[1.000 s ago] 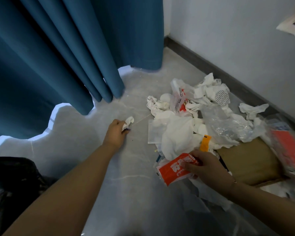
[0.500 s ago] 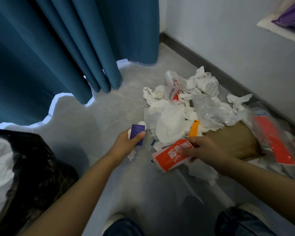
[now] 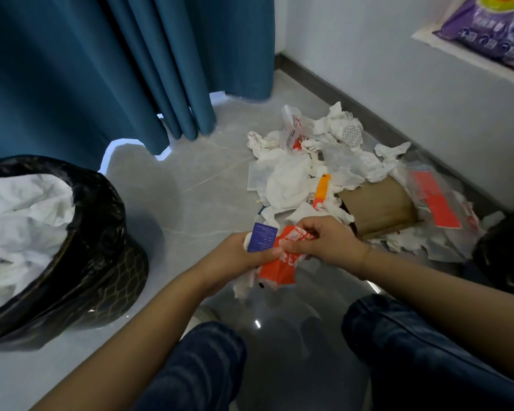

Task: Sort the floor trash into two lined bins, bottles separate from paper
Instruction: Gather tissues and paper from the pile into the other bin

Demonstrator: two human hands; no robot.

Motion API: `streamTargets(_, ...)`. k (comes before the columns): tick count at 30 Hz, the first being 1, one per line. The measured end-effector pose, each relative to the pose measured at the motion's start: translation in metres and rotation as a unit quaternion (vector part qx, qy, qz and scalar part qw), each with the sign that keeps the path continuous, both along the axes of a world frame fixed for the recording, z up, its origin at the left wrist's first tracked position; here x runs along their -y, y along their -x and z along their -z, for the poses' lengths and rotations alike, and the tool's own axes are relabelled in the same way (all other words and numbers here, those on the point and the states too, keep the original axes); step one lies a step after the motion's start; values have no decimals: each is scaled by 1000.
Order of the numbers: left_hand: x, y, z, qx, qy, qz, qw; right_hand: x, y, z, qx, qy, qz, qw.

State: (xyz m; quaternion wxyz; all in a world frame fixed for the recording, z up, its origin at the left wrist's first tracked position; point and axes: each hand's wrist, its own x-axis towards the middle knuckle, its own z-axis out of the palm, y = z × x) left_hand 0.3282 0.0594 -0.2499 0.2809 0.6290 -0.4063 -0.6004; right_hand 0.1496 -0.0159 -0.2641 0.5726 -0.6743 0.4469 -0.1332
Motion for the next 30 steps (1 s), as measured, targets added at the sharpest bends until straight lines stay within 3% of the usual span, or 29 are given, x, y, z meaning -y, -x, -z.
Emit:
streamTargets(4, -15, -1, 0, 35, -21, -15, 999, -12, 5, -3, 10, -14, -8, 1000)
streamTargets(7, -19, -9, 0, 43, -29, -70, 996, -5, 14, -2, -1, 31, 55, 998)
streamTargets(10, -13, -14, 5, 7, -20, -129, 991, 18, 32, 11, -124, 141, 81, 979)
streamTargets(12, -6, -12, 9, -11, -25, -148, 989, 29, 46, 21, -194, 141, 86, 967)
streamTargets(20, 0, -11, 26, -52, -11, -178, 983, 32, 56, 58, -288, 180, 56, 939)
streamTargets(25, -12, -29, 34, -80, 9, -216, 973, 42, 35, 77, -399, 244, 0, 884)
streamTargets(27, -14, -30, 36, -94, 11, -233, 968, 42, 30, 76, -391, 272, 9, 879)
streamTargets(30, -12, -24, 41, -100, 3, -236, 967, 39, 28, 66, -320, 289, 56, 900)
